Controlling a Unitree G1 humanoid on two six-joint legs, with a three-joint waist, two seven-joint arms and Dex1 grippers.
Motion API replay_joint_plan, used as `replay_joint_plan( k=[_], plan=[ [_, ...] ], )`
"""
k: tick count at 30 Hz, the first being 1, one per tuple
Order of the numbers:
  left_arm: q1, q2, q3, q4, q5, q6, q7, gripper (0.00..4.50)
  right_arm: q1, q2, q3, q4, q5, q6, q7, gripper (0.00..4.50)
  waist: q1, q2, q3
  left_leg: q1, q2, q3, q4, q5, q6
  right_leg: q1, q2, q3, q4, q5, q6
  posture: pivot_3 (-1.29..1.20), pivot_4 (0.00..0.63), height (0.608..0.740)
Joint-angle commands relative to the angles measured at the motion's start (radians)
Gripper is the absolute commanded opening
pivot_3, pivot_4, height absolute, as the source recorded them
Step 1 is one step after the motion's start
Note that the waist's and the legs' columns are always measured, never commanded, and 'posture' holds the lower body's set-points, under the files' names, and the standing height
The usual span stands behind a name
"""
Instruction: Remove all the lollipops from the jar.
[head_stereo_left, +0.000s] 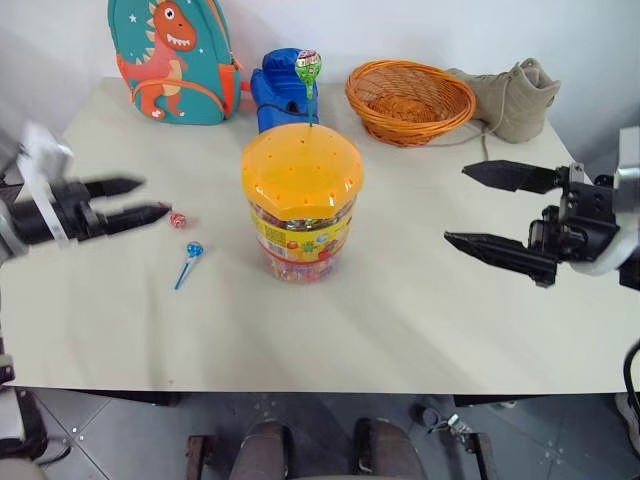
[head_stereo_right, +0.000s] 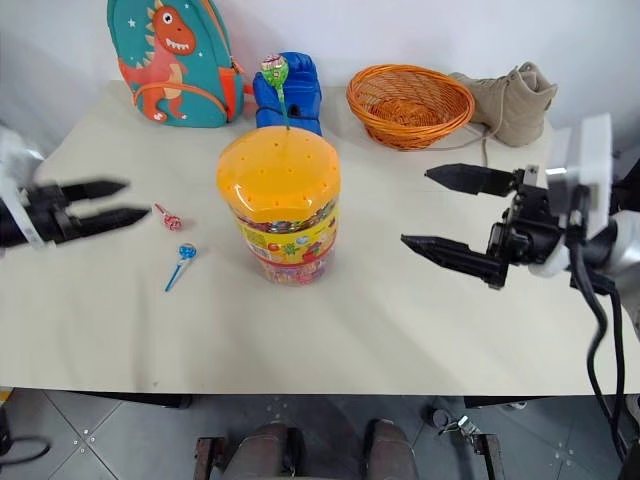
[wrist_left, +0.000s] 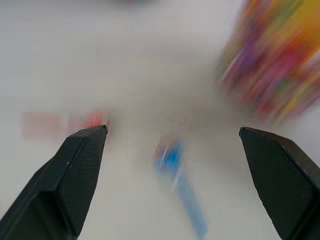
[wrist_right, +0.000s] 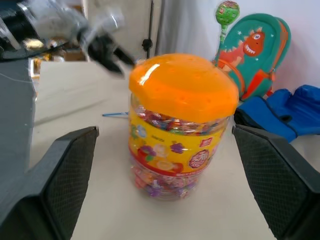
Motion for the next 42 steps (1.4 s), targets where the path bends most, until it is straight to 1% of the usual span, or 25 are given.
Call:
replay_joint_plan(
  k=[1, 6, 10, 15, 18, 24, 28, 31, 38, 41, 42],
  plan=[
    [0.002, 0.007, 0.016, -0.056, -0.072, -0.040, -0.111, 4.49, -0.062, -0.010, 0.038, 0.037, -0.024, 0.026, -0.010, 4.50, -0.002, 0.002, 0.001, 0.001, 0.000, 0.001, 0.000, 0.000, 0.000, 0.000, 0.000, 0.001, 0.000, 0.000, 0.000, 0.00, 0.150, 0.740],
    [0.003, -0.011, 0.041, -0.065, -0.127, -0.107, -0.221, 4.49, -0.251, 0.061, 0.148, 0.132, -0.048, 0.058, -0.026, 4.50, -0.016, 0.003, 0.001, 0.000, 0.000, 0.002, -0.001, 0.000, 0.000, -0.003, 0.000, 0.001, 0.001, 0.000, 0.000, 0.00, 0.150, 0.740],
    [-0.007, -0.036, 0.048, -0.056, -0.149, -0.179, -0.280, 4.49, -0.425, 0.167, 0.266, 0.262, -0.138, 0.021, 0.013, 4.50, -0.027, 0.003, 0.001, 0.000, 0.000, 0.003, -0.001, 0.000, 0.000, -0.003, 0.000, 0.001, 0.001, 0.000, 0.000, 0.00, 0.150, 0.740],
    [0.010, -0.061, 0.042, -0.081, -0.162, -0.190, -0.274, 4.49, -0.597, 0.312, 0.370, 0.448, -0.239, 0.011, 0.053, 4.50, -0.032, 0.003, 0.001, -0.003, 0.000, 0.006, -0.002, 0.000, 0.000, -0.010, 0.000, 0.003, 0.004, 0.000, 0.000, 0.00, 0.150, 0.740],
    [0.015, -0.085, 0.053, -0.103, -0.174, -0.197, -0.248, 4.49, -0.691, 0.413, 0.407, 0.589, -0.307, -0.040, 0.076, 4.50, -0.035, 0.003, 0.001, -0.004, 0.000, 0.007, -0.002, 0.000, 0.000, -0.011, 0.000, 0.003, 0.005, 0.000, 0.000, 0.00, 0.150, 0.740],
    [0.039, -0.108, 0.068, -0.149, -0.188, -0.202, -0.201, 4.49, -0.829, 0.561, 0.418, 0.835, -0.414, -0.134, 0.105, 4.50, -0.053, 0.003, 0.001, -0.005, 0.000, 0.005, -0.001, 0.000, 0.000, -0.011, 0.000, 0.002, 0.006, 0.000, 0.000, 0.00, 0.150, 0.740],
    [0.091, -0.110, 0.108, -0.208, -0.216, -0.188, -0.162, 4.49, -0.922, 0.653, 0.411, 0.982, -0.454, -0.187, 0.136, 4.50, -0.070, 0.003, 0.001, -0.005, 0.000, 0.005, -0.002, 0.000, 0.000, -0.012, 0.000, 0.001, 0.006, 0.000, 0.000, 0.00, 0.150, 0.740],
    [0.110, -0.108, 0.116, -0.229, -0.226, -0.183, -0.137, 4.49, -0.958, 0.690, 0.401, 1.048, -0.478, -0.222, 0.159, 4.50, -0.082, 0.004, 0.002, -0.005, 0.000, 0.005, -0.003, 0.000, 0.000, -0.013, 0.000, 0.000, 0.006, 0.000, 0.000, 0.00, 0.150, 0.740],
    [0.145, -0.099, 0.138, -0.263, -0.248, -0.163, -0.090, 4.49, -1.041, 0.760, 0.394, 1.164, -0.526, -0.280, 0.212, 4.50, -0.086, 0.004, 0.002, -0.005, 0.000, 0.004, -0.003, 0.000, 0.000, -0.012, 0.000, 0.000, 0.006, 0.000, 0.000, 0.00, 0.150, 0.740],
    [0.162, -0.093, 0.158, -0.270, -0.252, -0.157, -0.061, 4.49, -1.085, 0.793, 0.393, 1.227, -0.553, -0.290, 0.205, 4.50, -0.086, 0.004, 0.002, -0.005, 0.000, 0.003, -0.003, 0.000, 0.000, -0.012, 0.000, 0.000, 0.006, 0.000, 0.000, 0.00, 0.150, 0.740],
    [0.171, -0.090, 0.165, -0.274, -0.255, -0.156, -0.057, 4.50, -1.095, 0.803, 0.388, 1.244, -0.559, -0.297, 0.199, 4.09, -0.087, 0.004, 0.002, -0.005, 0.000, 0.003, -0.003, 0.000, 0.000, -0.012, 0.000, 0.000, 0.006, 0.000, 0.000, 0.00, 0.150, 0.740]
  ],
)
